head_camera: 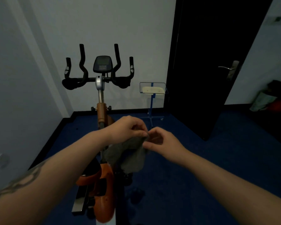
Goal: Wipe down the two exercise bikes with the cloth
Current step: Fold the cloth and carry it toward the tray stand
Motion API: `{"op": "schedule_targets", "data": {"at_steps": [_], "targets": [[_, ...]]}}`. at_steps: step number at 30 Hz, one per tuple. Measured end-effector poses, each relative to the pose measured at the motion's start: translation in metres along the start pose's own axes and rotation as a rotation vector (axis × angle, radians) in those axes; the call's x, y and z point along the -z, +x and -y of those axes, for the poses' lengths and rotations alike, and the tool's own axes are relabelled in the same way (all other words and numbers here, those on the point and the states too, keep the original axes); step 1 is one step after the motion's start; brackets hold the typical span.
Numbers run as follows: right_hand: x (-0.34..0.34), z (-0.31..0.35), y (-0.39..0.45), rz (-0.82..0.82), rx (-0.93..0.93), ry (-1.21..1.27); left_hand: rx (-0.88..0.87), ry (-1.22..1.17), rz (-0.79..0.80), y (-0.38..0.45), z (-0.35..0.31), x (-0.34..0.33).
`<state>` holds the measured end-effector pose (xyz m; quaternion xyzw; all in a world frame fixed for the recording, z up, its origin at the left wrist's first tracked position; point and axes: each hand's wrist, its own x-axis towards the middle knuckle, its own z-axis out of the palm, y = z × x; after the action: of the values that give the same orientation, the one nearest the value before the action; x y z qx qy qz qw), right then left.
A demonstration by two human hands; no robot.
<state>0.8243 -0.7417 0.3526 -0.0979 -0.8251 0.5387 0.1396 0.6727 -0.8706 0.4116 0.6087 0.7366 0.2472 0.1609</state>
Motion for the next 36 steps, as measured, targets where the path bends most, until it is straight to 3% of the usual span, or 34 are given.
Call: {"op": "schedule_targets", "data": {"at_steps": [7, 11, 15, 17, 20, 24, 28, 33, 36], "targets": [[0.002, -0.006, 0.030, -0.322, 0.009, -0.434, -0.052, 0.013, -0.123, 0.030, 0.015, 0.005], [0.026, -0.011, 0.030, -0.249, 0.001, -0.654, -0.041, 0.090, -0.106, 0.041, 0.034, -0.001], [0.053, -0.017, 0.024, -0.155, -0.169, -0.794, 0.018, 0.140, 0.063, 0.052, 0.052, -0.018], [0.060, -0.024, 0.024, -0.168, -0.251, -0.813, 0.059, 0.090, 0.072, 0.062, 0.057, -0.029], [0.067, -0.040, 0.033, -0.220, -0.402, -0.625, 0.110, -0.067, -0.108, 0.081, 0.058, -0.054], [0.085, -0.066, 0.047, -0.303, -0.596, 0.150, 0.159, -0.171, -0.359, 0.105, 0.051, -0.112], [0.118, -0.094, 0.065, -0.308, -0.653, 0.628, 0.113, -0.267, -0.398, 0.135, 0.033, -0.166], [0.185, -0.124, 0.096, -0.267, -0.483, 0.337, -0.038, -0.290, -0.168, 0.199, 0.014, -0.183], [0.234, -0.134, 0.114, -0.226, -0.375, 0.161, 0.029, -0.234, -0.455, 0.244, 0.013, -0.161]]}}
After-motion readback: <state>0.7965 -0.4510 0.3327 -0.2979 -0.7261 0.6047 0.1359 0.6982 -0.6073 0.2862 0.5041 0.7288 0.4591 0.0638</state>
